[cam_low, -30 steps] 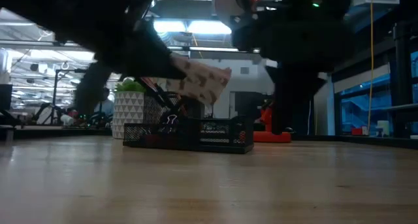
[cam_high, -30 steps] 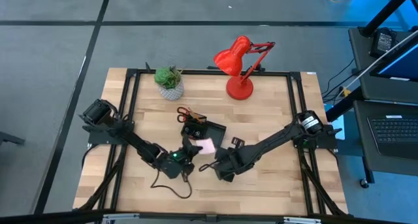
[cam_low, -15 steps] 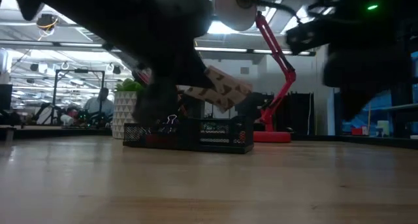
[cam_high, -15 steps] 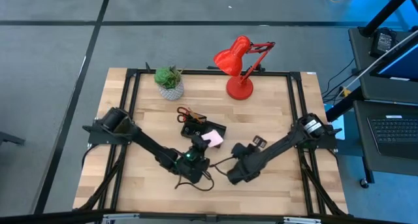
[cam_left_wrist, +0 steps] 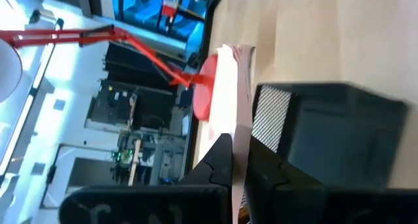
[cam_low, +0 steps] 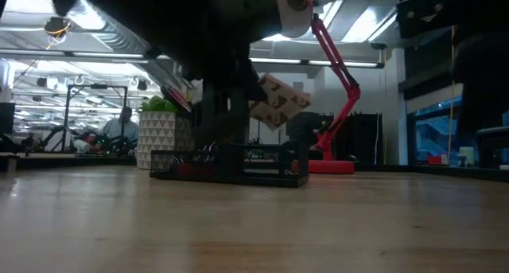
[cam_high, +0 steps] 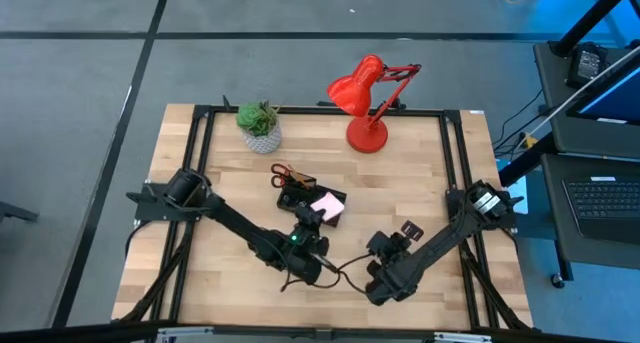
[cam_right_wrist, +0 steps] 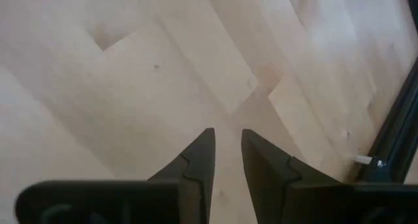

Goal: Pick and place office supplies into organizer
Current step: Put the pink sticky notes into the black desk organizer

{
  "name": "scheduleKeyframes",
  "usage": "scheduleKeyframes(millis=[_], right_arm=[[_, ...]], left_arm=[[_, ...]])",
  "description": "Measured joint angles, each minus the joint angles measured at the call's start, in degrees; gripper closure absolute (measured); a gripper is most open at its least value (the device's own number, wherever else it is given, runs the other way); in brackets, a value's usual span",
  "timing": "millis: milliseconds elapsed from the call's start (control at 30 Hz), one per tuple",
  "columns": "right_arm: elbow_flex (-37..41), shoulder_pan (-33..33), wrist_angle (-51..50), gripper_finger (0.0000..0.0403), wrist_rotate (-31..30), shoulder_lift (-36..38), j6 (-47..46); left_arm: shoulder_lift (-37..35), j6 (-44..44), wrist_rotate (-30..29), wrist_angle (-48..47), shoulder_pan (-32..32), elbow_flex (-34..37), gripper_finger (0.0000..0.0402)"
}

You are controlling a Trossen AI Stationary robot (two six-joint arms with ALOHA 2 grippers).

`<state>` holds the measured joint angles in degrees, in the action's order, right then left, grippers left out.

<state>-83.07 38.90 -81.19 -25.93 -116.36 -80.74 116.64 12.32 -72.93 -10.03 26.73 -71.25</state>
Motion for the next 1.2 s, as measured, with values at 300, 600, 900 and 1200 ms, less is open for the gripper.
scheduleKeyframes(millis=[300, 600, 900, 1200], right_arm=[[0.0, 1.73, 0.21, 0.0323, -0.04, 0.0, -0.23], [0.0, 2.58, 0.11, 0.0323, 0.02, 0.0, 0.01], [0.02, 2.62, -0.57, 0.0323, -0.01, 0.0, 0.13], [0.02, 2.62, -0.5, 0.0323, 0.0, 0.0, 0.21]], left_arm=[[0.0, -8.84, 3.26, -10.51, -1.53, -3.72, 0.0393], [1.6, -13.44, 4.06, -13.75, -2.4, -4.37, 0.0393], [10.21, -18.33, 7.2, -25.97, -4.02, -14.33, 0.0393], [16.14, -25.81, 9.59, -38.57, -4.65, -21.8, 0.0393]])
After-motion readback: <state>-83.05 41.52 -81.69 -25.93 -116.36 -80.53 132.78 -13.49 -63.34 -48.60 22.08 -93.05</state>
